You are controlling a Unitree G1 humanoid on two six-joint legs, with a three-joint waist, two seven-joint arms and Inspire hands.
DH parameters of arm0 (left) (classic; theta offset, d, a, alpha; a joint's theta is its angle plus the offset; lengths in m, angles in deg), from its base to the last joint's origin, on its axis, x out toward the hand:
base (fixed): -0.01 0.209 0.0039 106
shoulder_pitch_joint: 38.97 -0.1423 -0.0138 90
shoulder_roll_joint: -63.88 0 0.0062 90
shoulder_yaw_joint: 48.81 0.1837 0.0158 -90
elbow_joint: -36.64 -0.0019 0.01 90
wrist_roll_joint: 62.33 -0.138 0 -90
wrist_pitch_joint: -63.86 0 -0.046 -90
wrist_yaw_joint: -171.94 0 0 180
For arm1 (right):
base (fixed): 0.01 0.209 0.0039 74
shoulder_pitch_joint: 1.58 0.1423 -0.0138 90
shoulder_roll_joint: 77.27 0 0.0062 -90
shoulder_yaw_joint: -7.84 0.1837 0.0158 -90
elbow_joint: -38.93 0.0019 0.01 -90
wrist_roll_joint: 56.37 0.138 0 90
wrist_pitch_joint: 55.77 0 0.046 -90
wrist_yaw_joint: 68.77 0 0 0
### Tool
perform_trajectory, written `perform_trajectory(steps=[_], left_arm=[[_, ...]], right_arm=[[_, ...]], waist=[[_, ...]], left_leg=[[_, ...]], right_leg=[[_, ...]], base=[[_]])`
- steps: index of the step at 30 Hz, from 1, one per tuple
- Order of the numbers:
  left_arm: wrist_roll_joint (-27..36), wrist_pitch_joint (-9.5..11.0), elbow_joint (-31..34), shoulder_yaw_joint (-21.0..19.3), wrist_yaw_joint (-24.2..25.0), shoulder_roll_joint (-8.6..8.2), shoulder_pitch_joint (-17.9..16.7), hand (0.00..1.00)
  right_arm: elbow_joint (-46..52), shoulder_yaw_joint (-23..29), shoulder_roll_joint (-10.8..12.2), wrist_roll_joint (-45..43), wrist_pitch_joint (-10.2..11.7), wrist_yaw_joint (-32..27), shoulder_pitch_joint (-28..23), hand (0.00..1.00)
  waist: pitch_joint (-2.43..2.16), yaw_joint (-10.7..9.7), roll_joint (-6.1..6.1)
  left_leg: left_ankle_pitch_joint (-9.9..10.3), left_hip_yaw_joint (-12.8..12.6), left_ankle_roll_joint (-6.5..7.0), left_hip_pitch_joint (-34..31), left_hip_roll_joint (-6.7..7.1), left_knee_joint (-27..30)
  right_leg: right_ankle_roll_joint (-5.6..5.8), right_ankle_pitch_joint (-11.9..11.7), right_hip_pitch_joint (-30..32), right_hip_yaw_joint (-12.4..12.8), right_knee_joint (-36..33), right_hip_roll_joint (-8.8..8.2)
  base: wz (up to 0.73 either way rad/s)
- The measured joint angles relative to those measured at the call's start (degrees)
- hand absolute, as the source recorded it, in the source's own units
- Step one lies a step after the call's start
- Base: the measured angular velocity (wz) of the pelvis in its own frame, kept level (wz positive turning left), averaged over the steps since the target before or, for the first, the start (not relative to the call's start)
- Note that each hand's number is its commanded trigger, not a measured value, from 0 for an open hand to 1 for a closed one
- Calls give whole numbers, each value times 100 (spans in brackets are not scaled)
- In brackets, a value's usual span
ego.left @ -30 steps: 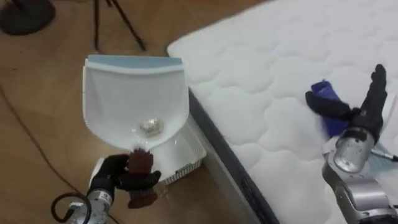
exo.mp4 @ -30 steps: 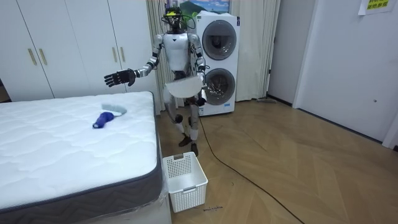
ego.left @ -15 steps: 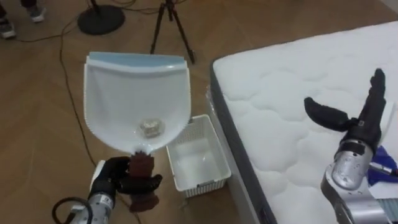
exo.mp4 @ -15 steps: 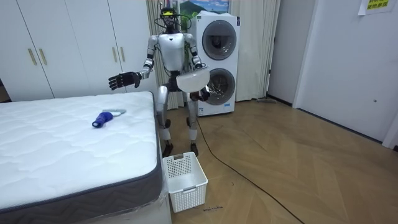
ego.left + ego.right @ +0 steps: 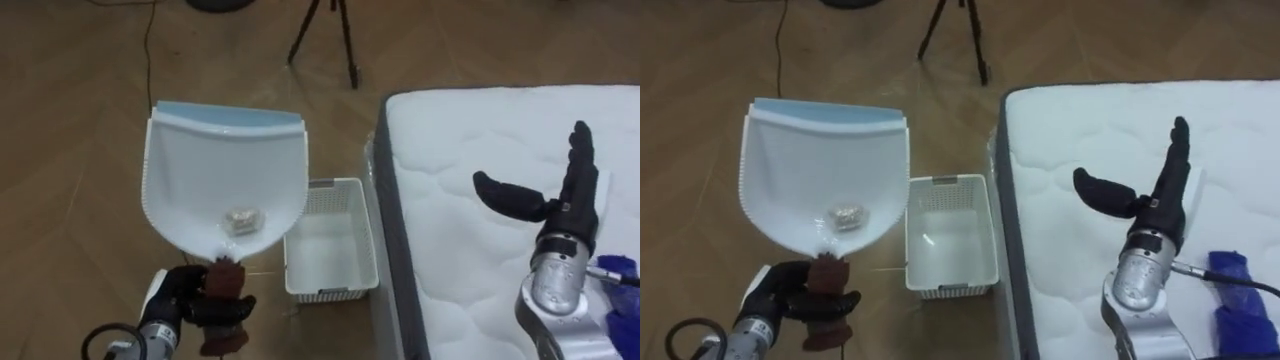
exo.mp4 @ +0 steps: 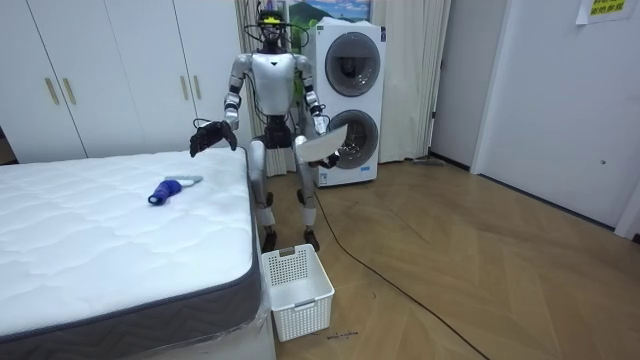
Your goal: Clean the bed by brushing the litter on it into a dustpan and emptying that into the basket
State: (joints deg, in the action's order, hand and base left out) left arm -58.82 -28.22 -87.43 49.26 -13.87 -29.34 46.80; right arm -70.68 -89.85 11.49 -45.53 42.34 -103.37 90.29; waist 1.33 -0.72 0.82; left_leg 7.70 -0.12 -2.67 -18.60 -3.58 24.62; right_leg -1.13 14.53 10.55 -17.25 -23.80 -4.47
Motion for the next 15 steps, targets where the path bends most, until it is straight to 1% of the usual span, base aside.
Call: perform_trajectory(steps=[2, 3, 4, 5, 8, 10, 11, 12, 13, 14, 15], left_arm=[[-67, 0, -99, -14, -7, 3, 31, 100], [-103, 0, -159, -22, -10, 15, 72, 100], [-185, 0, -226, -41, -10, 18, 106, 100], [-196, -2, -305, -36, -10, 27, 168, 100], [-195, 6, -447, -1, -12, 53, 312, 100], [-197, 22, -797, 149, -14, 161, 610, 100], [-198, 24, -887, 170, -13, 188, 698, 100], [-215, 28, -1056, 176, -13, 236, 872, 100], [-265, 29, -1168, 175, -15, 314, 1007, 100], [-337, 32, -1259, 174, -16, 430, 1138, 100], [-396, 32, -1279, 174, -18, 482, 1186, 100]], right_arm=[[-152, 3, -3, -44, 0, 81, 46, 0], [-270, 3, -2, -226, -2, 142, 85, 0], [-342, 1, 5, -350, -2, 207, 125, 0], [-402, -4, 5, -475, -2, 252, 150, 0], [-494, -11, 14, -475, -3, 280, 148, 0], [-631, -44, 12, -482, 37, 278, 182, 0], [-697, -65, 12, -494, 57, 278, 207, 0], [-795, -122, 14, -555, 57, 278, 239, 0], [-911, -195, 18, -701, 57, 283, 263, 0], [-983, -251, 32, -796, 52, 303, 262, 0], [-1012, -253, 45, -864, 53, 305, 263, 0]], waist=[[6, 65, -17], [8, 105, -13], [8, 101, -13], [10, 88, -25], [17, 42, -33], [20, 28, -35], [25, 25, -44], [40, 8, -70], [40, -23, -75], [42, -49, -77], [41, -49, -79]], left_leg=[[-2, -13, -6, -111, -14, -27], [-14, -20, -19, -230, -17, -31], [-38, -19, -21, -357, -13, -35], [-54, -8, -19, -480, -11, -31], [-69, -16, -4, -598, 4, -42], [-90, -82, 22, -627, 32, -122], [-93, -119, 27, -656, 31, -120], [-102, -143, 40, -713, 38, -128], [-104, -164, 43, -777, 39, -136], [-104, -169, 44, -840, 40, -154], [-104, -174, 44, -883, 41, -155]], right_leg=[[-14, 21, 135, -19, -37, -1], [-29, 28, 278, -11, -98, -18], [-35, 31, 414, -17, -137, -52], [-41, 27, 515, -47, -142, -50], [-42, 26, 575, -140, -103, -69], [-29, 34, 634, -154, -86, -134], [-26, 34, 661, -149, -85, -133], [-21, 32, 710, -156, -83, -125], [-21, 32, 779, -153, -89, -134], [-20, 32, 854, -151, -115, -145], [-20, 31, 898, -150, -125, -144]], base=[[3], [0], [5], [10], [17], [4], [0], [0], [0], [0], [0]])
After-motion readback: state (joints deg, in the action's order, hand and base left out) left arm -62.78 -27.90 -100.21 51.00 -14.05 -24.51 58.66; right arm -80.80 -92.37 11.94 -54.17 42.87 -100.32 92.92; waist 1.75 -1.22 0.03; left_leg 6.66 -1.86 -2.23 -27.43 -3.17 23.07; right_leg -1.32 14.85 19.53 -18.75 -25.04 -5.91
